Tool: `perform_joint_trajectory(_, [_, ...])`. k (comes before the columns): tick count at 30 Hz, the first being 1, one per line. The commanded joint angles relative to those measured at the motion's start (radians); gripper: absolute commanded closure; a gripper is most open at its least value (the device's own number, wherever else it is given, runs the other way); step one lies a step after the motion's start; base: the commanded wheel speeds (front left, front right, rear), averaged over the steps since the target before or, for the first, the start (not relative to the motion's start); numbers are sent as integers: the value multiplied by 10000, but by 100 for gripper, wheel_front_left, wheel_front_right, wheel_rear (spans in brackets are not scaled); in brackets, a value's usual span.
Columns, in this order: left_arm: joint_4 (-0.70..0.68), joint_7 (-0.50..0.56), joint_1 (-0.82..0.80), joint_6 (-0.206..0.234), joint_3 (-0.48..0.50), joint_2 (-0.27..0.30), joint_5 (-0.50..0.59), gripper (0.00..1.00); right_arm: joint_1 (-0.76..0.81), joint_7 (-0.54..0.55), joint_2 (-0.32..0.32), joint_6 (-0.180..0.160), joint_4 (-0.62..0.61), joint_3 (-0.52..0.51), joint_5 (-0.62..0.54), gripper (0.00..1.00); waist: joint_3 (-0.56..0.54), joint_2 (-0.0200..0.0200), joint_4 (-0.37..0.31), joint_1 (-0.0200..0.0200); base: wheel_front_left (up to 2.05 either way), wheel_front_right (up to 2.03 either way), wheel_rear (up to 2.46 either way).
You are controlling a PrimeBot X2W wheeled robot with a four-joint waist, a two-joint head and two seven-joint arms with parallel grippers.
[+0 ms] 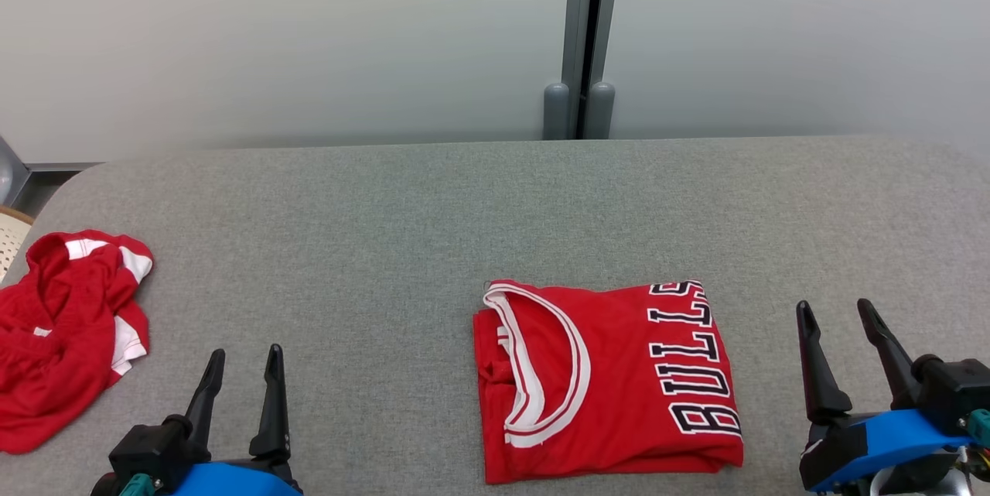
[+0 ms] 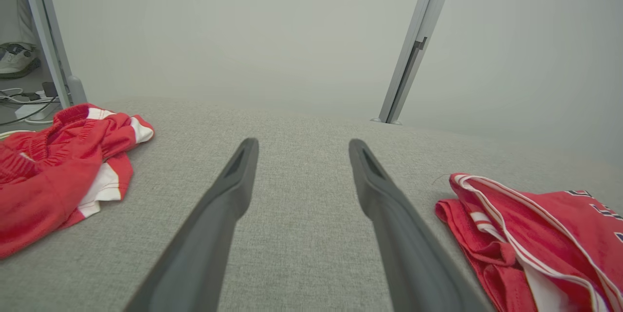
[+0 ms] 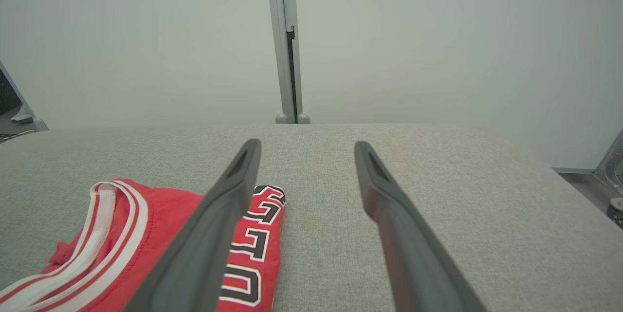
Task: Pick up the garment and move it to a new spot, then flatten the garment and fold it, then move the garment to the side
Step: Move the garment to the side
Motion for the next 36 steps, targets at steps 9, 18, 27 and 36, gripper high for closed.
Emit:
perform_joint_trajectory(9, [54, -40, 177, 103, -6, 75, 51, 0, 250, 146, 24, 4, 6, 93, 179, 0, -76, 0, -57, 1, 0, 0, 0])
perform_joint_trajectory(18, [-93, -39, 150, 168, 7, 103, -53, 0, -88, 694, 24, 4, 30, 296, 287, 0, 57, 0, -97, 1, 0, 0, 0])
perform_joint_trajectory(27, [-328, 11, -282, 174, -141, 131, -47, 0, -1636, 4867, 17, 5, 177, -54, 755, 0, 552, 0, 175, 1, 0, 0, 0])
perform_joint_trajectory(36, [-552, -7, -778, 146, -255, 202, 18, 0, -2383, 7900, 11, 5, 1255, -46, 292, 0, 1154, 0, 740, 1, 0, 0, 0])
